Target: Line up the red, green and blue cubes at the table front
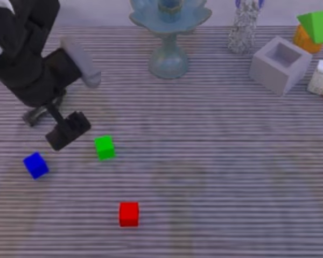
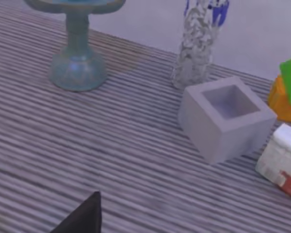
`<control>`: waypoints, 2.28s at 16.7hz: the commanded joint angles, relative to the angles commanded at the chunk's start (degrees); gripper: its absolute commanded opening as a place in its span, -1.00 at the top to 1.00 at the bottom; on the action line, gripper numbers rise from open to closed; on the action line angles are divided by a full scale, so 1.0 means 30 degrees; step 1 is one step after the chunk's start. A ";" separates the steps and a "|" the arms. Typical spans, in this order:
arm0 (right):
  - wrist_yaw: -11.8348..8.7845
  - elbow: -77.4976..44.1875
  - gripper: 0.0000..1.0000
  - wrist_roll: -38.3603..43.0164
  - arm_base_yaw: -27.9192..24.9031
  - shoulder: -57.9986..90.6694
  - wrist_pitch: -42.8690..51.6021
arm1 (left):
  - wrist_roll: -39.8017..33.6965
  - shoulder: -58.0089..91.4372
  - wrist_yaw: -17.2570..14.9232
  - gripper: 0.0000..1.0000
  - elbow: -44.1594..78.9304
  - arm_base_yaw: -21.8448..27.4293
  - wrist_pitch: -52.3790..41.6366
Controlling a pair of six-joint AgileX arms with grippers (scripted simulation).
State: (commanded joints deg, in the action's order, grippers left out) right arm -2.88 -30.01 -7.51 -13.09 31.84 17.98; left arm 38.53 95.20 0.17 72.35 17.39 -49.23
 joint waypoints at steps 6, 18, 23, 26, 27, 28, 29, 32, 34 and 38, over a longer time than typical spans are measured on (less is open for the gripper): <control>0.0699 0.7975 -1.00 0.1971 0.3329 -0.8466 -0.4683 | 0.3087 0.7361 -0.0071 -1.00 0.6122 0.1427 -0.3733; 0.0961 1.0006 -1.00 0.2502 0.4172 -1.0612 -0.5992 | 0.3940 0.9510 -0.0110 -1.00 0.7295 0.1760 -0.3833; 0.0961 1.0006 -1.00 0.2502 0.4172 -1.0612 -0.5992 | 0.3945 1.0990 -0.0123 -1.00 0.5249 0.1771 -0.0090; 0.0961 1.0006 -1.00 0.2502 0.4172 -1.0612 -0.5992 | 0.3961 1.1314 -0.0126 -1.00 0.4888 0.1780 0.0454; 0.0961 1.0006 -1.00 0.2502 0.4172 -1.0612 -0.5992 | 0.3961 1.1314 -0.0126 -1.00 0.4888 0.1780 0.0454; 0.0961 1.0006 -1.00 0.2502 0.4172 -1.0612 -0.5992 | 0.3961 1.1314 -0.0126 -1.00 0.4888 0.1780 0.0454; 0.0961 1.0006 -1.00 0.2502 0.4172 -1.0612 -0.5992 | 0.3961 1.1314 -0.0126 -0.85 0.4888 0.1780 0.0454; 0.0961 1.0006 -1.00 0.2502 0.4172 -1.0612 -0.5992 | 0.3961 1.1314 -0.0126 -0.40 0.4888 0.1780 0.0454; 0.0961 1.0006 -1.00 0.2502 0.4172 -1.0612 -0.5992 | 0.3961 1.1314 -0.0126 -0.10 0.4888 0.1780 0.0454; 0.0961 1.0006 -1.00 0.2502 0.4172 -1.0612 -0.5992 | 0.3961 1.1314 -0.0126 0.51 0.4888 0.1780 0.0454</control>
State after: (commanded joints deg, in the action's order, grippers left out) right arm 0.00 0.00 0.00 -0.57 0.00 0.00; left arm 50.41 129.15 -0.21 87.02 22.73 -47.87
